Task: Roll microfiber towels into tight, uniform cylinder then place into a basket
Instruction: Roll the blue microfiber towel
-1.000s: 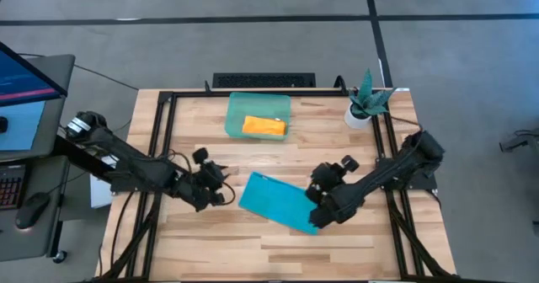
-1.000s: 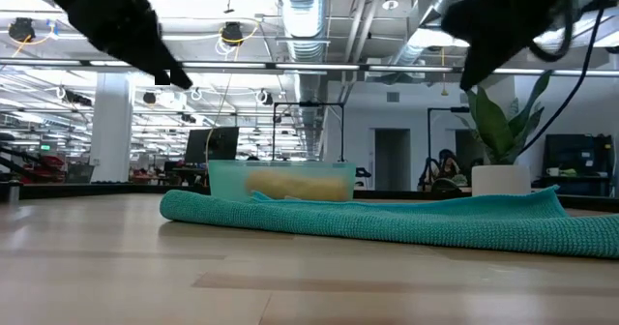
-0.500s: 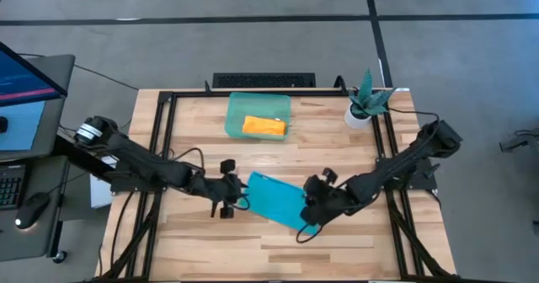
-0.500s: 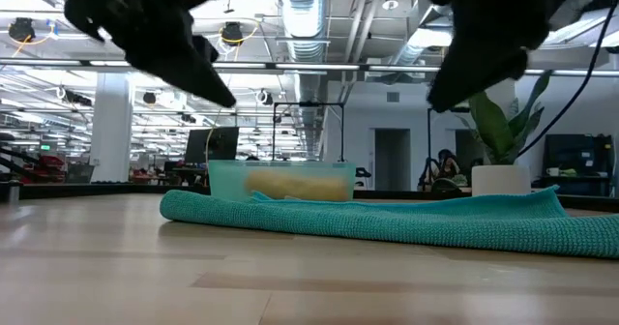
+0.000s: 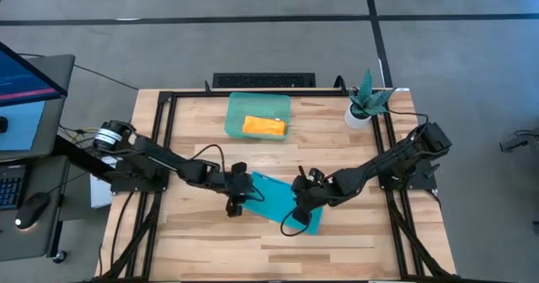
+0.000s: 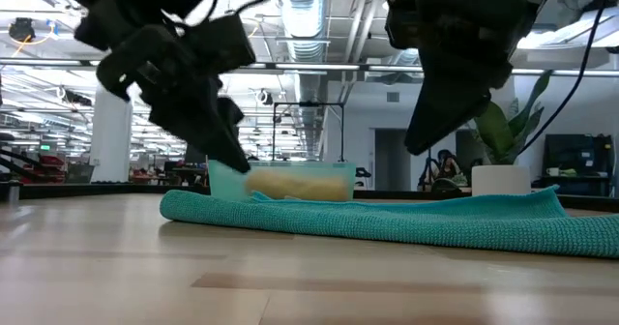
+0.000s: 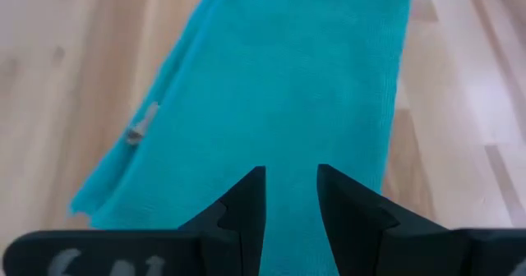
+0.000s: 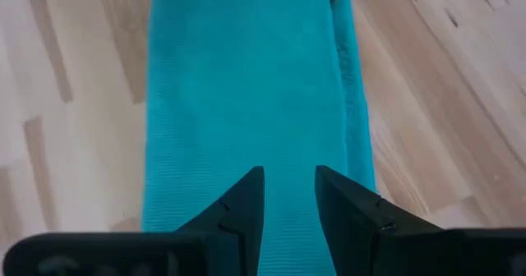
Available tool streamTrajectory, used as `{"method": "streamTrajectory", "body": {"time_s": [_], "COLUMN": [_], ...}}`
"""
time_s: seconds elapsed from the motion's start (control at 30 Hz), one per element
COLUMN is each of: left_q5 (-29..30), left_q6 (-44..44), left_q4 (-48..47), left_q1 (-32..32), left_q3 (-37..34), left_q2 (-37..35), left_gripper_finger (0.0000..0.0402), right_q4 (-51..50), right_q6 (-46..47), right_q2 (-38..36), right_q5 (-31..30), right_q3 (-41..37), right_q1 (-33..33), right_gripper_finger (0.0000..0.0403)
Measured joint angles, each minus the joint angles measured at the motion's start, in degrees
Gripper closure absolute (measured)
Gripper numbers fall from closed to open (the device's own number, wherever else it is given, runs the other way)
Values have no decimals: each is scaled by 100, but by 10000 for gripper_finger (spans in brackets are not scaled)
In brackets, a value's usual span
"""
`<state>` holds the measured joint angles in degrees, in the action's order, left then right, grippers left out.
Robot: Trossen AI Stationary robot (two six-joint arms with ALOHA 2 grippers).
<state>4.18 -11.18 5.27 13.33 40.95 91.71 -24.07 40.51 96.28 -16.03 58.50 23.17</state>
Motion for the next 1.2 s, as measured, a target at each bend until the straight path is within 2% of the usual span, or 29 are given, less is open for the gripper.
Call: {"method": "streamTrajectory", "body": {"time_s": [0.2, 0.5, 0.6, 0.77, 0.83, 1.07, 1.2], "left_q5": [-421, -384, 207, 2449, 2961, 2805, 2842], "left_q6": [-32, -422, -457, -614, -649, -53, 197], "left_q4": [209, 188, 240, 365, 390, 434, -610], "left_q1": [-206, -516, -634, -731, -715, -397, -133], "left_q3": [27, 55, 57, 45, 46, 366, 955], "left_q2": [400, 730, 770, 782, 780, 780, 724], "left_gripper_finger": [299, 299, 299, 299, 299, 299, 299], "right_q4": [-42, -85, -97, -112, -113, 26, 290], "right_q6": [0, 0, 0, 0, 0, -1, 0], "right_q2": [-8, -8, -8, -8, -8, -8, 62], "right_q5": [120, 120, 116, 116, 112, 26, -227], "right_q3": [4, 4, 5, 4, 4, 4, 10], "right_q1": [13, 42, 41, -10, -60, -347, -502], "right_gripper_finger": [271, 273, 275, 275, 275, 279, 280]}}
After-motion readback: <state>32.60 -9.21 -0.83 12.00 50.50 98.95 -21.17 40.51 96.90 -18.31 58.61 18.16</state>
